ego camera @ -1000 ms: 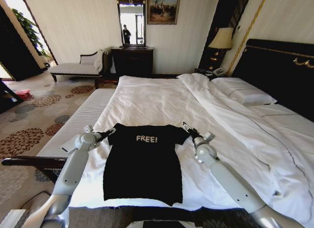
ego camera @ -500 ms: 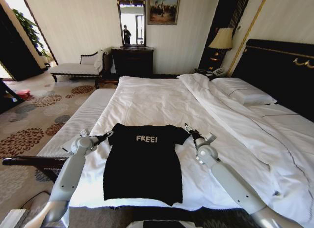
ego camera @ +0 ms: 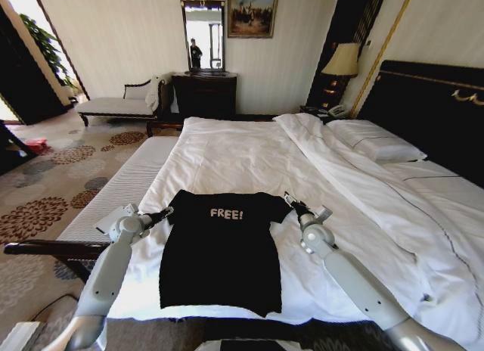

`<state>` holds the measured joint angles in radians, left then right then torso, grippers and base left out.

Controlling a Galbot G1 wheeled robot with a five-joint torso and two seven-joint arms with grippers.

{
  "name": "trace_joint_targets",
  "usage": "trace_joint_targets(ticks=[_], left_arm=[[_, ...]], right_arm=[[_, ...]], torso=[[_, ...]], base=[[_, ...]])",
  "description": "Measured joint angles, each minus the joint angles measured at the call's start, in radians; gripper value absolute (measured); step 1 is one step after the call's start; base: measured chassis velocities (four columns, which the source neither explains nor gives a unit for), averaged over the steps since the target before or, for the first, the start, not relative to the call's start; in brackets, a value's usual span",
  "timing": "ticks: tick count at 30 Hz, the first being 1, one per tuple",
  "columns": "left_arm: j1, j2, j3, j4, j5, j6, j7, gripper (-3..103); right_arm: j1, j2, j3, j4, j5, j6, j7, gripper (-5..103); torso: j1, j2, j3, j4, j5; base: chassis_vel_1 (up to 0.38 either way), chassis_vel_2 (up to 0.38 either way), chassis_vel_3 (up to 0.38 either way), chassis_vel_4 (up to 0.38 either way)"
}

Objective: Fold the clothes on the bed.

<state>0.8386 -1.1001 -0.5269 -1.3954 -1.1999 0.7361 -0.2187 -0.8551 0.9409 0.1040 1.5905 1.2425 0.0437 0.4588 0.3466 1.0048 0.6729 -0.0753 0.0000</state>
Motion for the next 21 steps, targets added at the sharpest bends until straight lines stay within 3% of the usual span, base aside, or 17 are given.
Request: trace_joint_targets(ticks=[9,12,21], left_arm=[[-0.001,0.0,-0.012,-0.007,0.02,0.0,0.011,19],[-0.006,0.003,-0.025,-0.012,0.015,0.0,0.007,3],[-0.025,0.017,-0.051,-0.011,0.012,-0.001,0.004,1]], right_arm=[[-0.003,0.001,0.0,-0.002,-0.004,0.0,0.003,100],[-0.008,0.0,0.001,-0.002,-0.007,0.0,0.004,100],[-0.014,0.0,0.004,-0.007,-0.012,0.001,0.004,100]], torso=[[0.0,0.0,0.0,-0.0001,-0.0001],[0.0,0.0,0.0,-0.0001,-0.0001],[0.0,0.0,0.0,0.0,-0.0001]], base=[[0.0,0.0,0.0,0.0],[0.0,0.0,0.0,0.0],[0.0,0.0,0.0,0.0]])
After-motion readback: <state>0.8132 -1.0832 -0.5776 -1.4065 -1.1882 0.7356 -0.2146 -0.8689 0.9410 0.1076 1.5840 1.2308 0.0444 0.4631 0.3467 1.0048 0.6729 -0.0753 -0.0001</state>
